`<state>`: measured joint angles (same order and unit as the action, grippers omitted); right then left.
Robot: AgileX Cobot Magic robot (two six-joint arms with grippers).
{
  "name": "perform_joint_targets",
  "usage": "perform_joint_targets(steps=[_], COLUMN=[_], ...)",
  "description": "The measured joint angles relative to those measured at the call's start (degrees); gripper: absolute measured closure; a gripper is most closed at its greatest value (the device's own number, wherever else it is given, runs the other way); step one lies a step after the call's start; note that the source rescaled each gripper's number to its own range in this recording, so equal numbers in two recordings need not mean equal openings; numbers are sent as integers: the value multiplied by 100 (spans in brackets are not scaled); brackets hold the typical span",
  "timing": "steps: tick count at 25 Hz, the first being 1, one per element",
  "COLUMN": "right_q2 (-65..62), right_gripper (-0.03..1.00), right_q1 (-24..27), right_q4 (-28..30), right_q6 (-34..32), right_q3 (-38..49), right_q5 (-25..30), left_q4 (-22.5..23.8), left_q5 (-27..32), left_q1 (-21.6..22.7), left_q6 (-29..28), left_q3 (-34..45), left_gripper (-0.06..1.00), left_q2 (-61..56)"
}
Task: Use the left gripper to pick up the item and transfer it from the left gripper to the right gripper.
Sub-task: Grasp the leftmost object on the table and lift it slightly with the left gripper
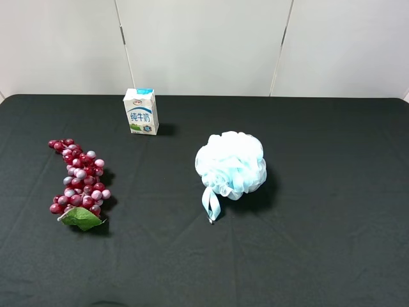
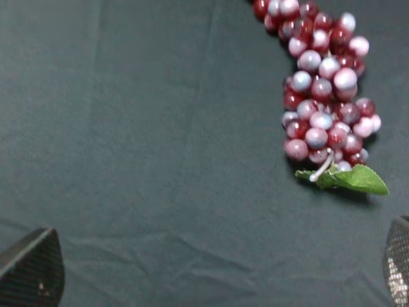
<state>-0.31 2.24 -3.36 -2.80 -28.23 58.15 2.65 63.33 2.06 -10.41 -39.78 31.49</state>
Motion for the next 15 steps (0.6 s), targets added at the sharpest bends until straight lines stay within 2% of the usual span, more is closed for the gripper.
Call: perform_joint_targets(steps=[7,12,15], right_q2=[0,0,0], right_gripper=[-3,-3,-3], right_q1=[0,0,0], right_q4=[0,0,0], right_q6=[0,0,0], right_q3=[0,0,0], right_q5=[0,0,0], left_q4=[-154,-470,-576], left_q5=[-457,-1001,-1344], left_q1=[0,-14,-224], left_q6=[250,308,315], left_q3=[-129,-210,-230], left_gripper=[-6,-6,-6], left_q2=[1682,2681,3202])
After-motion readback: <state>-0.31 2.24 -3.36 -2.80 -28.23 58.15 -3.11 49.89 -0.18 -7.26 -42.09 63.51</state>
